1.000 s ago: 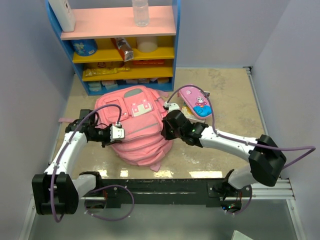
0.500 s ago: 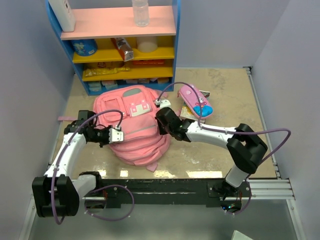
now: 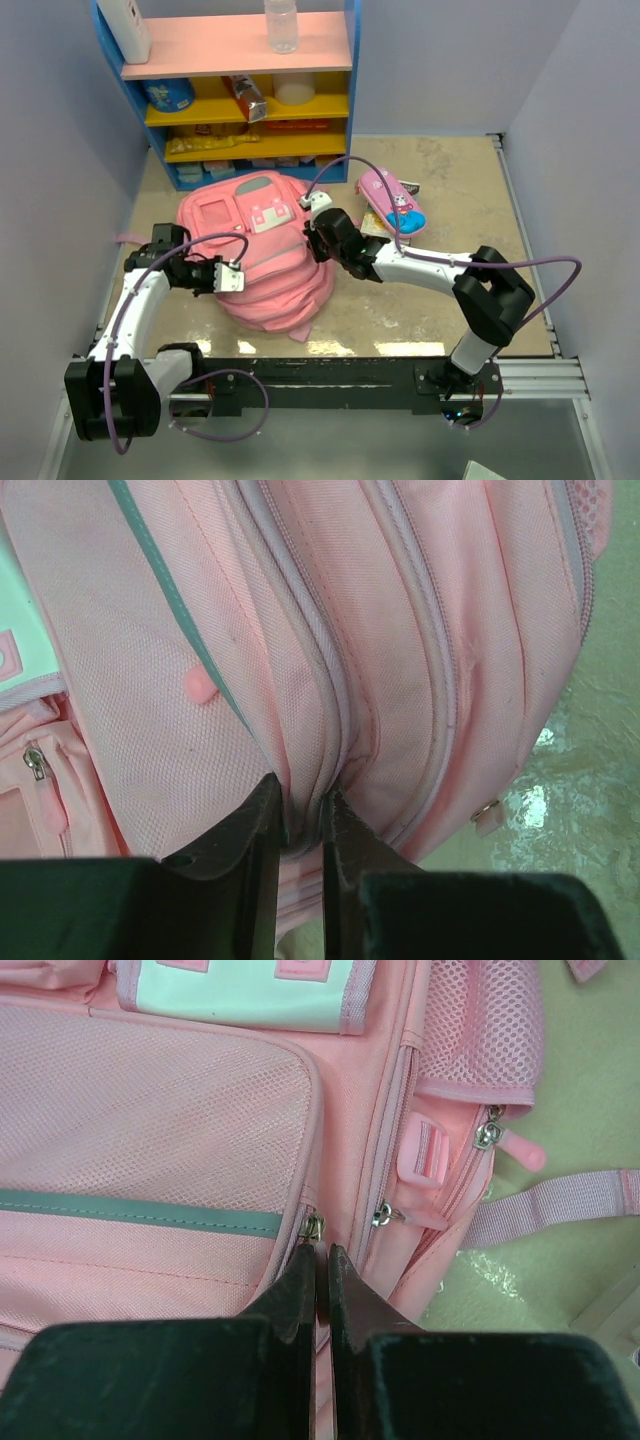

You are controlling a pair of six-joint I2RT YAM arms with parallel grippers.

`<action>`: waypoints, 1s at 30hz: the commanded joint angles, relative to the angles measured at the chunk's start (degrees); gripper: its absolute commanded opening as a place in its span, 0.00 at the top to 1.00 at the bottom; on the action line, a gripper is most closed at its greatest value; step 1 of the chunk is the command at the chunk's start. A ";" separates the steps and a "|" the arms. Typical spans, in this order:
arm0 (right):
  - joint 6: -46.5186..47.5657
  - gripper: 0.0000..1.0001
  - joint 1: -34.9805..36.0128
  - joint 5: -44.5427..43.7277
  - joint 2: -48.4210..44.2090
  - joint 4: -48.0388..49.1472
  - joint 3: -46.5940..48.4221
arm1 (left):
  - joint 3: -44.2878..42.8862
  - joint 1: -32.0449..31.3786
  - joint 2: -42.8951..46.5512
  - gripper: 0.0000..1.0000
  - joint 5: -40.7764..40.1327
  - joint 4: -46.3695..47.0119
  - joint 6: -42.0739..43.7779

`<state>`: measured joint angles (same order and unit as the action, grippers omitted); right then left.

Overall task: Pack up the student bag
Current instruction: Zip the student bag at the center of the board.

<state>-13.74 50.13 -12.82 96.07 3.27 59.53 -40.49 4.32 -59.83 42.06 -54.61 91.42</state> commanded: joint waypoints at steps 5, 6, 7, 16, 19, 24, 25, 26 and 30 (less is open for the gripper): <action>-0.84 0.68 -3.63 -8.98 -2.11 9.92 2.98 | -0.11 1.40 0.25 0.77 -5.76 -2.52 2.11; -2.33 0.64 -3.63 -9.41 -2.73 9.48 1.92 | -0.64 1.40 -0.10 0.68 -5.33 -2.35 -0.86; -3.13 0.58 -3.63 -10.03 -3.17 9.04 1.04 | -2.47 1.31 -1.07 0.65 -4.11 -2.60 -2.28; -9.20 0.53 -3.72 -11.70 -8.18 6.84 -7.40 | -23.31 -0.26 -12.58 0.02 15.21 -19.38 -10.64; -11.66 0.53 -3.72 -11.44 -7.92 5.00 -7.76 | -23.59 -8.24 -11.81 0.00 16.39 -15.65 -18.08; -13.68 0.54 -3.81 -9.42 -7.65 4.29 -8.46 | -14.11 -27.68 -6.97 0.00 3.66 13.01 -41.28; -13.86 0.54 -3.64 -9.24 -7.92 4.29 -8.72 | -13.92 -28.74 -8.62 0.00 0.59 15.04 -43.32; -14.03 0.55 -3.72 -8.98 -8.27 4.38 -9.34 | -14.09 -29.19 -9.76 0.01 -0.48 18.89 -45.34; -14.65 0.55 -3.72 -8.19 -8.62 4.38 -10.31 | -12.43 -31.12 -12.68 0.02 -8.03 25.51 -51.25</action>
<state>-26.33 46.24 -21.63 89.80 7.27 50.33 -54.52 -25.34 -70.65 43.09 -43.27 51.40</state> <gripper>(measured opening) 0.455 0.981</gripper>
